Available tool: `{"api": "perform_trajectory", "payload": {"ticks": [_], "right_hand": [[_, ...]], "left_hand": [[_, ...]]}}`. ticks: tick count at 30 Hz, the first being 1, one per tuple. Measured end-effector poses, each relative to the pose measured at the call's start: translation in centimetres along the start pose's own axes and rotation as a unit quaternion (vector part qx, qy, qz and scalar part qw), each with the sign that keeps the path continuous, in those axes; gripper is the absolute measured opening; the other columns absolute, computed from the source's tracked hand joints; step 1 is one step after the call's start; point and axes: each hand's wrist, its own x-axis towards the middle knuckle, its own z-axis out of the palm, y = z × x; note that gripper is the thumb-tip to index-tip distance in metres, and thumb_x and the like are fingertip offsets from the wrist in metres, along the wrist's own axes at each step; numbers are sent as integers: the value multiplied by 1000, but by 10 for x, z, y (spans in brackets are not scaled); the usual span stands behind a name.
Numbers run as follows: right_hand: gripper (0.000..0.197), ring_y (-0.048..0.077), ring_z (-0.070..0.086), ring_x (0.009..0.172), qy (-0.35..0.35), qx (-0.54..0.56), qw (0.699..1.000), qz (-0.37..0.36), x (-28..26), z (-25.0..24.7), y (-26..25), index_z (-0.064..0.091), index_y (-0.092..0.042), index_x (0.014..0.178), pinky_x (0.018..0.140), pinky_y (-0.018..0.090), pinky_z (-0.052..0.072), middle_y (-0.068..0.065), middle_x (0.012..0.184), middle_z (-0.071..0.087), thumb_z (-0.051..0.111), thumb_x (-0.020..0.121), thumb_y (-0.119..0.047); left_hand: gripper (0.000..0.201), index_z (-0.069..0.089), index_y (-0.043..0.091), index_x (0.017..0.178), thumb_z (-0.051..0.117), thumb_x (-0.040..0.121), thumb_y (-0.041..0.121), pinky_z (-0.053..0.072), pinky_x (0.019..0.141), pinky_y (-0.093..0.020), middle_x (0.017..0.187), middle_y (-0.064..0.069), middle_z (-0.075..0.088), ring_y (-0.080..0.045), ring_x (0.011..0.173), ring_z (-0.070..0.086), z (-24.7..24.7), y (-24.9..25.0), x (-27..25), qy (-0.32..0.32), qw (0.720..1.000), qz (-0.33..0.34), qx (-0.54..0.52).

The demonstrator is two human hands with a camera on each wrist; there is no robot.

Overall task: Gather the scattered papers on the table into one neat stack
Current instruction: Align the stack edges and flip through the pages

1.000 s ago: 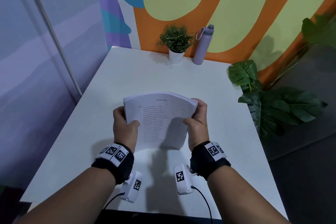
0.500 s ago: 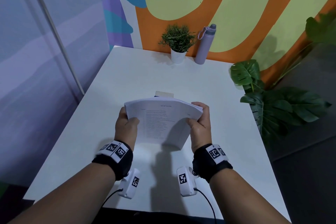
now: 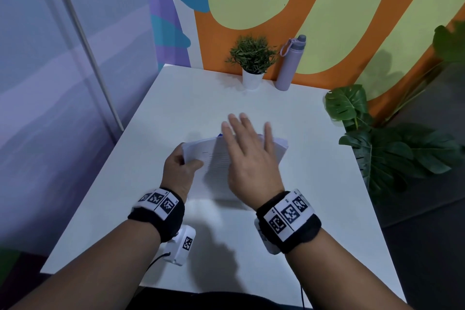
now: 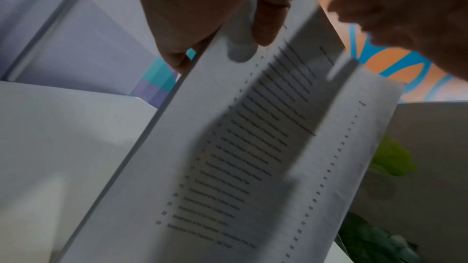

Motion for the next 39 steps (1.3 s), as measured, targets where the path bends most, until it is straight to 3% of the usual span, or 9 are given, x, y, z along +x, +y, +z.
{"api": "perform_trajectory", "payload": {"ticks": [5,10,13,16,22,26,33,36,39], "right_hand": [[63,29,18,147,-106,36,992,-51,14,8,-33,29,-4,146,118,56,-1,15,155,28,26,84,-9],[66,30,19,146,-126,31,990,-55,19,13,-38,29,-4,146,117,57,-1,12,154,31,28,80,-10],[66,31,24,145,-131,25,989,-63,17,13,-37,32,-4,145,117,58,9,13,153,34,26,80,-11],[66,30,24,145,-133,21,989,-55,14,14,-35,29,-4,145,116,57,9,13,153,32,26,80,-10],[63,33,27,143,-131,-2,991,-21,12,8,-20,33,-1,143,113,55,1,16,151,36,21,82,-13],[64,34,27,143,-131,-12,991,-1,10,5,-9,33,0,143,113,56,4,18,151,35,17,82,-12],[68,34,30,142,-115,-75,989,50,4,4,12,32,0,144,111,65,6,16,150,37,29,76,-7],[69,31,43,134,-94,-103,987,81,-1,0,29,37,-5,141,108,70,6,10,138,52,39,72,-6],[62,27,57,109,-47,-88,987,125,-8,0,48,49,-14,134,107,67,20,4,107,64,48,72,-9]], "left_hand": [[8,57,1,88,57,80,3,49,82,-30,92,-11,61,-19,84,58,1,4,-2,-27,998,2,-60],[8,55,4,95,55,86,1,46,83,-30,92,-11,54,-20,83,54,4,6,-2,-34,997,-6,-74],[14,58,-2,98,56,88,7,50,68,-13,87,-9,58,-15,78,58,5,4,-1,-18,999,9,-40],[7,61,7,91,57,86,2,50,63,-8,84,0,66,0,72,65,4,4,-1,-26,999,13,-31],[30,62,28,87,65,82,-1,50,63,-7,86,13,68,7,72,66,0,0,3,-22,999,43,18],[30,61,30,86,64,82,1,49,73,-24,89,9,67,-8,82,64,-1,-4,6,-13,999,31,26],[27,60,26,90,60,83,-1,47,69,-25,86,4,65,-14,80,61,-1,-5,8,-14,999,28,28],[29,58,29,83,59,85,1,47,68,-28,84,2,64,-17,78,59,-2,-6,9,-20,999,18,37],[29,58,29,84,57,87,0,47,70,-29,85,2,64,-17,78,59,-2,-7,9,-27,999,13,34]]}}
